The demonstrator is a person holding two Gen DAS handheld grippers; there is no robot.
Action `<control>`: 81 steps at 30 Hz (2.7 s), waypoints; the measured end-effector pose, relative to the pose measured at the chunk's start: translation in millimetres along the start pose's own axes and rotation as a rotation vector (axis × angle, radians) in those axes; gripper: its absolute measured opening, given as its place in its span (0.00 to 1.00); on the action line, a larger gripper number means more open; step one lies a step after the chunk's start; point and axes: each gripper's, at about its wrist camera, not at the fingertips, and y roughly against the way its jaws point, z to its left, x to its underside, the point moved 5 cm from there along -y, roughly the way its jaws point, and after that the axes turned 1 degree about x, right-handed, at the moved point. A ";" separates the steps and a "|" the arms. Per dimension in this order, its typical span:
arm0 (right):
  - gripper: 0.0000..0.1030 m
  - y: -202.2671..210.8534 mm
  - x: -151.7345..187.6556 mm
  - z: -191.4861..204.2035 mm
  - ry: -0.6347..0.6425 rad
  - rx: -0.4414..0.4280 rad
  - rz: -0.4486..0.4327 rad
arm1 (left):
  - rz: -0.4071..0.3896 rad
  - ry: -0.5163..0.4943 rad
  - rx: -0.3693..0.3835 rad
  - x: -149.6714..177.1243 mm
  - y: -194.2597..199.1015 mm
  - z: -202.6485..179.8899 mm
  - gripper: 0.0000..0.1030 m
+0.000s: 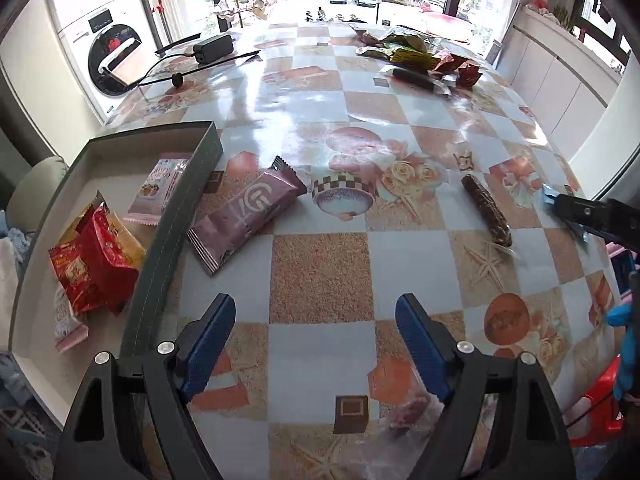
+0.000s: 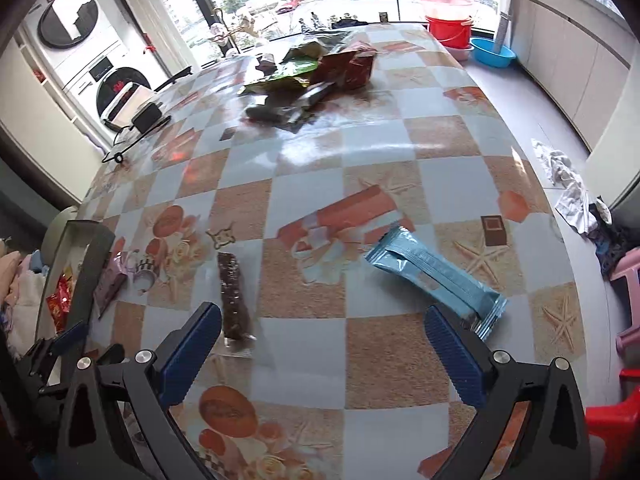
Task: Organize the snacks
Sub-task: 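Move left gripper to clear-wrapped pastry while right moves to blue wrapper bar, then grasp clear-wrapped pastry with left gripper while right grasps blue wrapper bar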
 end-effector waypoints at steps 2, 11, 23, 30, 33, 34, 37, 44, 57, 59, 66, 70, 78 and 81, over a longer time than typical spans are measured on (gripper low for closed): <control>0.99 -3.7 3.9 -7.1 -0.012 0.002 0.013 | -0.010 -0.056 0.026 13.0 13.1 -8.2 0.83; 0.99 -7.7 14.8 -16.4 0.094 0.087 0.010 | 0.002 -0.315 -0.079 53.3 2.8 -48.5 0.88; 0.99 -21.4 -23.2 -48.7 0.031 0.065 0.007 | -0.030 -0.078 -0.047 -3.8 -17.1 -3.9 0.88; 1.00 -30.4 -2.4 -6.6 0.118 -0.088 0.064 | 0.014 0.000 -0.035 13.6 -8.6 -2.0 0.89; 1.00 -23.3 6.7 4.9 0.140 -0.092 0.041 | 0.024 0.060 -0.033 20.2 -3.9 -4.3 0.89; 1.00 -20.9 6.7 1.1 0.124 -0.070 0.029 | 0.021 0.076 -0.020 21.9 0.1 -4.6 0.89; 1.00 -11.6 2.5 -23.4 0.043 -0.007 -0.008 | 0.004 0.086 -0.029 25.1 11.7 -4.9 0.89; 1.00 -13.7 -2.9 -30.8 0.073 0.015 0.021 | 0.038 0.024 -0.028 38.2 9.0 -14.2 0.89; 1.00 -17.4 -54.4 -41.7 0.061 0.147 -0.084 | -0.002 0.051 -0.038 42.1 -15.9 -12.1 0.94; 1.00 -26.0 -64.9 -53.4 0.027 0.195 -0.073 | -0.015 0.056 -0.043 40.6 -16.6 -10.2 0.97; 1.00 -44.1 -27.5 -55.8 0.070 0.222 0.035 | 0.005 0.033 -0.025 8.0 -32.6 3.2 1.00; 1.00 -29.6 5.9 -19.7 0.203 0.112 0.071 | 0.072 0.075 -0.018 -6.6 -35.9 20.2 0.99; 1.00 -21.1 1.0 -1.5 0.118 -0.018 0.086 | 0.088 0.124 0.004 17.1 -4.3 25.2 0.99; 1.00 -32.0 0.6 8.6 0.140 0.043 0.094 | 0.101 0.159 0.027 25.7 5.5 18.6 0.99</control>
